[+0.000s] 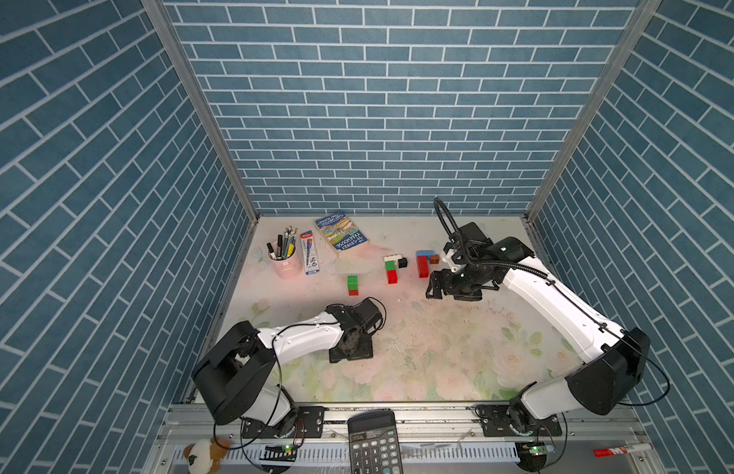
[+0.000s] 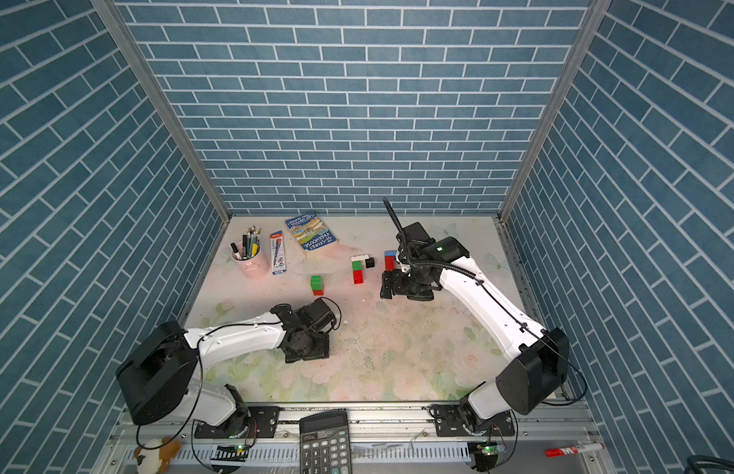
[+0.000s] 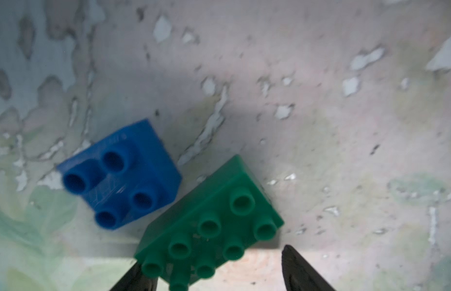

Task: Assemble the letter r with lego
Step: Move the lego brick at the center of the board.

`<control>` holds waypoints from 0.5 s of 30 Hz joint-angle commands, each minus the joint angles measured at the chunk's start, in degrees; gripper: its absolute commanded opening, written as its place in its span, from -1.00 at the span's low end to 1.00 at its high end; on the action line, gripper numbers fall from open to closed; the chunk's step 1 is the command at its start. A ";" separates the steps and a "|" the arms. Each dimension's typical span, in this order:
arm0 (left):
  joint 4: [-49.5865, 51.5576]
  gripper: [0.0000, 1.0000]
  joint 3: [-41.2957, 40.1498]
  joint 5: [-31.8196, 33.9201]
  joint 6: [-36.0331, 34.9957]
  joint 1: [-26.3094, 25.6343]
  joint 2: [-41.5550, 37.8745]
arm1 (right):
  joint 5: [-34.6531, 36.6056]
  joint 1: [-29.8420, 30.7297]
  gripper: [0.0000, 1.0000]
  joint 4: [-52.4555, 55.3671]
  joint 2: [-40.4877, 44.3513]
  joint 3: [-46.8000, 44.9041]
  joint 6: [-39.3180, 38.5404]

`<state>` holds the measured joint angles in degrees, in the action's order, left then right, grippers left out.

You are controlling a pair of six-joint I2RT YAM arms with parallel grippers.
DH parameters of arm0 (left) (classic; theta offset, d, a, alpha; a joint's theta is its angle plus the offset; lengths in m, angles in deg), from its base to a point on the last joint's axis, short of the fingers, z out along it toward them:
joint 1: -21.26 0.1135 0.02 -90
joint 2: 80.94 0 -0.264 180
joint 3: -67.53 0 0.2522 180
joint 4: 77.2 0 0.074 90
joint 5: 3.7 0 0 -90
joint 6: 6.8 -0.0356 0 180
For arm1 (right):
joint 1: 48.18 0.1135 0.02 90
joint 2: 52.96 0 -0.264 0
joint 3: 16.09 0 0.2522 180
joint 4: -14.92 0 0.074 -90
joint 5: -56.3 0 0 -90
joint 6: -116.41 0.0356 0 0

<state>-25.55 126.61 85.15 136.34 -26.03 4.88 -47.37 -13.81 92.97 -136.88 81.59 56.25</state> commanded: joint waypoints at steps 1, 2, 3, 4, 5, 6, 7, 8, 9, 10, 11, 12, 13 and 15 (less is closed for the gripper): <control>-0.11 0.55 3.89 2.21 -0.44 -0.44 2.54 | 0.94 -1.66 0.77 1.03 3.28 -1.76 -1.89; 0.20 0.55 4.98 2.30 -1.06 -0.44 3.47 | 0.63 -2.38 0.77 0.93 3.90 -2.44 -1.96; 0.37 0.55 5.93 2.25 -1.48 -0.44 4.34 | 0.29 -3.00 0.77 0.83 4.47 -3.03 -2.03; 0.66 0.55 7.11 2.20 -2.08 -0.44 5.35 | -0.15 -3.83 0.77 0.58 5.01 -3.66 -2.23; 0.70 0.55 8.29 2.17 -2.79 -0.44 6.40 | -0.62 -4.67 0.77 0.40 5.53 -4.25 -2.44; 0.85 0.55 9.52 1.95 -3.56 -0.44 7.47 | -0.98 -5.46 0.77 0.25 5.90 -4.76 -2.55; 1.41 0.55 10.69 1.86 -3.98 -0.42 8.49 | -1.28 -6.15 0.77 0.14 6.11 -5.06 -2.68; 2.00 0.55 12.14 1.85 -4.78 -0.44 9.54 | -1.61 -6.86 0.77 0.05 6.30 -5.34 -2.86; 2.31 0.55 13.30 1.72 -5.56 -0.44 10.47 | -1.83 -7.40 0.77 -0.06 6.42 -5.55 -3.02; 2.94 0.55 14.70 1.47 -6.16 -0.44 11.42 | -1.95 -8.03 0.77 -0.19 6.40 -5.61 -3.12; 3.23 0.55 15.79 1.18 -6.88 -0.44 12.21 | -2.05 -8.47 0.77 -0.24 6.29 -5.61 -3.26; 3.07 0.55 16.41 0.63 -7.55 -0.39 12.79 | -2.26 -8.88 0.77 -0.29 6.14 -5.68 -3.38; 3.18 0.55 17.25 0.26 -8.10 -0.44 13.28 | -2.24 -9.18 0.77 -0.36 5.93 -5.64 -3.56; 3.59 0.54 18.47 -0.46 -9.17 -0.27 13.99 | -2.24 -9.76 0.77 -0.34 5.47 -5.54 -3.74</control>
<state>-24.30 143.42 85.67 130.18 -26.07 18.04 -48.64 -22.94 92.45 -131.48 76.15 54.50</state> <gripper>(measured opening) 0.773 0.885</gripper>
